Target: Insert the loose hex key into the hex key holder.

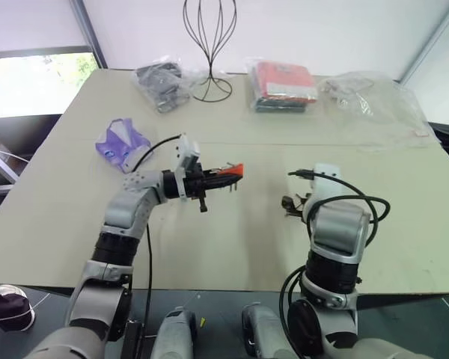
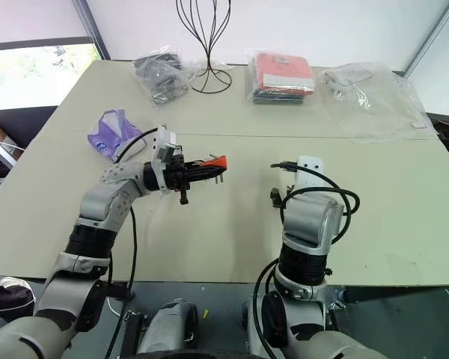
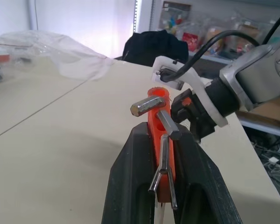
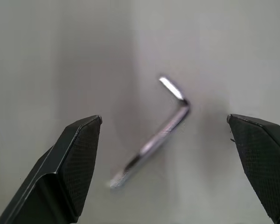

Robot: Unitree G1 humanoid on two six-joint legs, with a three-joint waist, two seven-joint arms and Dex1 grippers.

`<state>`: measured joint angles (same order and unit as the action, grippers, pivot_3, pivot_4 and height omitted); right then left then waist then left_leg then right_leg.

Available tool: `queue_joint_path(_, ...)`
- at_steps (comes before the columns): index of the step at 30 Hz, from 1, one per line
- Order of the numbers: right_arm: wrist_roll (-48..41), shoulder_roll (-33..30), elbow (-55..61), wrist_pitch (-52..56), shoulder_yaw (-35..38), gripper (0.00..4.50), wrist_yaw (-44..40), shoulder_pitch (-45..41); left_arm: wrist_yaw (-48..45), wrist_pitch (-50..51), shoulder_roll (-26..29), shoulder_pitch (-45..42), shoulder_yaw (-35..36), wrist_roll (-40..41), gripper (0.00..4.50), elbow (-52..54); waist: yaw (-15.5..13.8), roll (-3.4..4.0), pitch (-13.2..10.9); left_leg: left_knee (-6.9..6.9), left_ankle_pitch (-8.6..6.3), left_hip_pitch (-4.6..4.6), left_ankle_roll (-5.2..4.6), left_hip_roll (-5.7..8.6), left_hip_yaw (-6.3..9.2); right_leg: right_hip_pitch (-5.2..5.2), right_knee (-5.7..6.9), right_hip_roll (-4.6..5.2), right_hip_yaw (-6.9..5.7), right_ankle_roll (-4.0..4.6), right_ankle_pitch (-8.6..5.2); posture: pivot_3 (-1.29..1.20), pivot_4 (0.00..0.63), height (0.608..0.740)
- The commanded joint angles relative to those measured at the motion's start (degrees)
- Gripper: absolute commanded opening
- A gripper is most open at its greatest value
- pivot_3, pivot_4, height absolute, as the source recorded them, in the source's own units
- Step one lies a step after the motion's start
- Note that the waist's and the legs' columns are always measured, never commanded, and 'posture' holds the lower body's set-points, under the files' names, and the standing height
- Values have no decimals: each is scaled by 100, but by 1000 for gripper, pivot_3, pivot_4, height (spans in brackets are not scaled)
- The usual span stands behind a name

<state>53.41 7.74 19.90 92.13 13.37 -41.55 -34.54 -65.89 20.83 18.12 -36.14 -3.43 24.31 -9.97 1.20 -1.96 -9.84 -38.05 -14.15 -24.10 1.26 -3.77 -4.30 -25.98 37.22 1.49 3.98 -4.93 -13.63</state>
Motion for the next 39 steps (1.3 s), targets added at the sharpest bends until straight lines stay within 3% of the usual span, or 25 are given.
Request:
queue_joint_path(1,976,509,-171,37,147,4232,-656,-249,62,-138,5,-55,3,20,0,172,0,0,0,0,0,0,0,0,0,0,0,0,0,0,0,0,150,739)
queue_joint_path(3,1442,607,-321,37,176,3619,-997,-244,81,-154,11,-64,5,16,0,162,-1,0,0,0,0,0,0,0,0,0,0,0,-1,1,-1,0,150,739)
queue_joint_path(10,2621,979,-759,37,57,44,-2091,-400,139,-225,12,-71,-11,-11,0,97,10,-1,1,0,0,3,1,0,2,3,0,-1,-4,7,-4,0,150,739)
queue_joint_path(17,3030,678,-968,37,-135,44,-2898,-492,202,-269,43,-32,-17,-20,0,109,33,-2,2,0,0,7,2,1,3,7,1,-1,-4,9,-5,0,150,739)
queue_joint_path(26,1533,-894,-356,6,-1431,44,-3127,-345,256,-368,-4,-65,-52,-53,0,-13,151,3,-1,6,0,3,2,1,8,2,1,0,-6,2,-1,0,150,739)
queue_joint_path(28,980,-1418,-60,-695,-1712,44,-3175,-216,248,-383,-12,-84,-55,-53,0,-45,139,2,-1,6,0,0,2,4,6,2,-4,5,-6,9,-5,0,150,739)
queue_joint_path(29,631,-1769,177,-1324,-1870,680,-3248,-66,243,-391,-19,-98,-57,-58,0,-66,136,2,-1,5,0,-2,2,4,5,2,-7,6,-6,9,-5,0,150,739)
queue_joint_path(30,358,-2109,318,-1723,-1942,994,-3298,58,237,-398,-26,-116,-55,-63,0,-96,130,2,-1,5,0,-4,2,5,5,2,-11,7,-6,8,-5,0,150,739)
queue_joint_path(32,-52,-2492,451,-1985,-1990,2006,-3218,191,229,-408,-32,-135,-51,-70,0,-130,138,0,-2,7,-1,-6,2,5,5,3,-16,7,-6,6,-7,0,150,739)
queue_joint_path(34,-576,-3041,391,-2900,-1837,2998,-2981,316,220,-422,-34,-138,-57,-80,0,-149,143,0,-2,7,-1,-6,2,5,6,2,-16,6,-6,6,-7,0,150,739)
queue_joint_path(37,-1529,-4300,25,-4987,-1621,2998,-2926,651,198,-430,-45,-147,-70,-106,0,-185,131,-2,-4,7,-1,-4,2,5,6,3,-15,5,-6,8,-7,0,150,739)
queue_joint_path(39,-1945,-4238,-157,-4458,-1422,2998,-2876,433,190,-444,-50,-173,-69,-124,0,-232,133,-8,-7,7,0,-2,2,6,5,7,-19,7,-5,8,-8,0,150,739)
